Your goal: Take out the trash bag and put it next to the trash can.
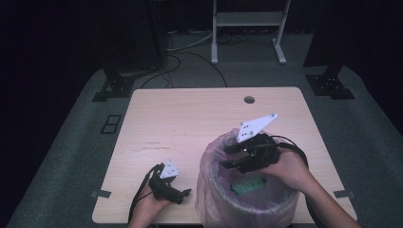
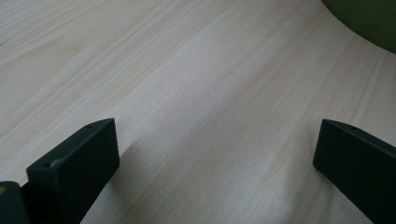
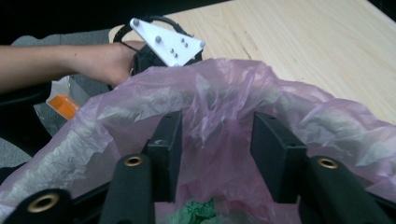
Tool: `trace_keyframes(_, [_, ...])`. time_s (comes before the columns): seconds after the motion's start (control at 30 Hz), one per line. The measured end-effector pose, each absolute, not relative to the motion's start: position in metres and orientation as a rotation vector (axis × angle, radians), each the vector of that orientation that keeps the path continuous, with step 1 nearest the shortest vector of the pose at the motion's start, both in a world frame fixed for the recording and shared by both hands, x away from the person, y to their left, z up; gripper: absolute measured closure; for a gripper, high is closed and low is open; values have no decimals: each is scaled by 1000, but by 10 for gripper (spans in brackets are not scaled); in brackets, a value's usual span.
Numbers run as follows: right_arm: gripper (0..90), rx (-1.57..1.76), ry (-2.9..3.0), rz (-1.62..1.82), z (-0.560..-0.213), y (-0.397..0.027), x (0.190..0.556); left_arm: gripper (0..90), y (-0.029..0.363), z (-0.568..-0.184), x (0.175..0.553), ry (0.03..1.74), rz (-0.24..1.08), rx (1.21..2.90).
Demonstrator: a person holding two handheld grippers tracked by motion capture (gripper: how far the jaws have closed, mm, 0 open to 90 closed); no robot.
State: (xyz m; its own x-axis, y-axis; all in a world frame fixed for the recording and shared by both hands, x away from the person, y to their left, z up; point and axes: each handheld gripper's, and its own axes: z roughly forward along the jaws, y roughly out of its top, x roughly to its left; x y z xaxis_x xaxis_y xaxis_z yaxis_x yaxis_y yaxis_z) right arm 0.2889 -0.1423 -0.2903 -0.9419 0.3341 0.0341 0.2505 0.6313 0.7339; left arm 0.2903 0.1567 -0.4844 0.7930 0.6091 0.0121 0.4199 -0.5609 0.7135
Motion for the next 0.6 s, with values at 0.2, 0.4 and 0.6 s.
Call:
trace_keyframes(0.2, [782, 504, 2777, 1171, -293, -138, 288, 0, 157, -484, 290, 757, 334, 2249])
trace_keyframes(0.4, [896, 534, 2814, 1146, -295, -137, 289, 0, 157, -484, 290, 757, 334, 2249])
trace_keyframes(0.6, [897, 543, 2817, 1152, -291, -142, 286, 0, 157, -484, 290, 757, 334, 2248])
